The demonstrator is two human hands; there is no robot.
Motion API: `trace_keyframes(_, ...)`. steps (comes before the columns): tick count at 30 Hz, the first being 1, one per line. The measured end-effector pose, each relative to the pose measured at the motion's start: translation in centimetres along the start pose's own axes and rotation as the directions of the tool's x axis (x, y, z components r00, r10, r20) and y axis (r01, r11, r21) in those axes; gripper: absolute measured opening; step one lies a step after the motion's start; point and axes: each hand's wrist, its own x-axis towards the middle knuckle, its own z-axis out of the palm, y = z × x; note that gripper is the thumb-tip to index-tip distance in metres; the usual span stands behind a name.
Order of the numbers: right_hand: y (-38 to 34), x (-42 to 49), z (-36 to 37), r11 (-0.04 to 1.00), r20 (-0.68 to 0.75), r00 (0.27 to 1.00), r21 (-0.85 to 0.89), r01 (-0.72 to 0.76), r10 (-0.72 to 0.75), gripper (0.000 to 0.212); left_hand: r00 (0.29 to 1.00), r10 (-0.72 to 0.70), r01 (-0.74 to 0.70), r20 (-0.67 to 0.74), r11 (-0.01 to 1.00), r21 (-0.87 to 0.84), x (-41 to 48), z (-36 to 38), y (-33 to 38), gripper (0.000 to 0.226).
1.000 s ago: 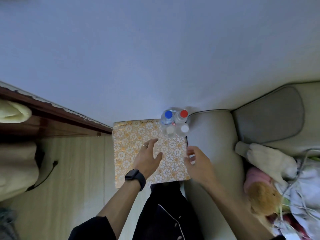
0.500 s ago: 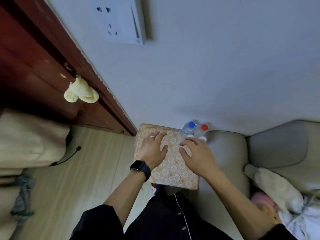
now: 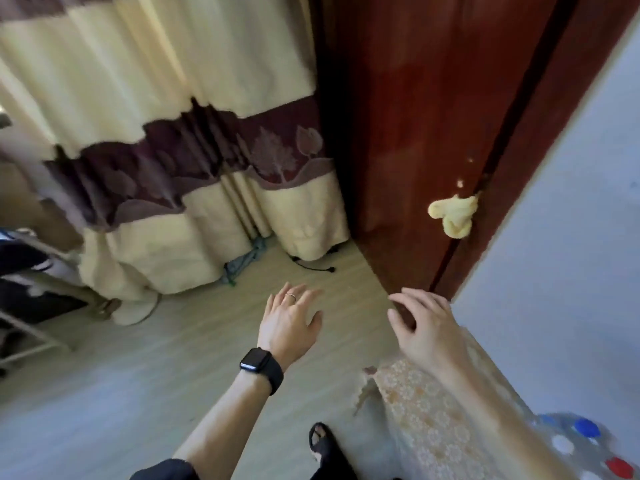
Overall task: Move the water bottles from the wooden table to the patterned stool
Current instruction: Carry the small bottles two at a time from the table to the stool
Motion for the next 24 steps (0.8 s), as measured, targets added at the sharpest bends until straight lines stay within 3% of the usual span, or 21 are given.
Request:
trace_keyframes(2,-5.8,2.5,2.6,0.987,0.065,0.985,0.035,0.156,-0.158,0.027,0.983,-0.151,0.153,-0.105,0.988,0.011,-3.4,-3.8,-6.1,0.044)
trace_keyframes(5,-16.7,4.9,6.7,0.919,0.130,0.912,0.118,0.376,-0.389,0.029,0.892,-0.386,0.398,-0.235,0.917,0.008,-10.2,-9.2,-15.3,0.045)
trace_keyframes(8,-28.4,5.0,11.4,0.806,0.132,0.800,0.203,0.556,-0.585,0.025,0.748,-0.573,0.598,-0.335,0.801,-0.034,-18.5,-13.9,-23.5,0.045)
trace_keyframes(11,-39.7,3.2,16.7,0.673,0.200,0.643,0.249,0.696,-0.739,0.032,0.584,-0.699,0.737,-0.413,0.670,-0.092,-27.0,-17.9,-30.4,0.045)
trace_keyframes(15,-53.7,-1.7,22.7,0.513,0.253,0.449,0.337,0.789,-0.857,0.036,0.381,-0.777,0.854,-0.502,0.504,-0.132,-37.0,-23.0,-37.8,0.045)
trace_keyframes(19,-65.3,-6.1,26.8,0.335,0.249,0.251,0.405,0.851,-0.936,0.039,0.222,-0.813,0.916,-0.538,0.363,-0.171,-43.9,-27.4,-43.3,0.046)
trace_keyframes(24,-77.4,-9.5,30.1,0.238,0.222,0.145,0.486,0.841,-0.964,0.043,0.098,-0.804,0.944,-0.587,0.262,-0.201,-48.7,-33.1,-48.9,0.048)
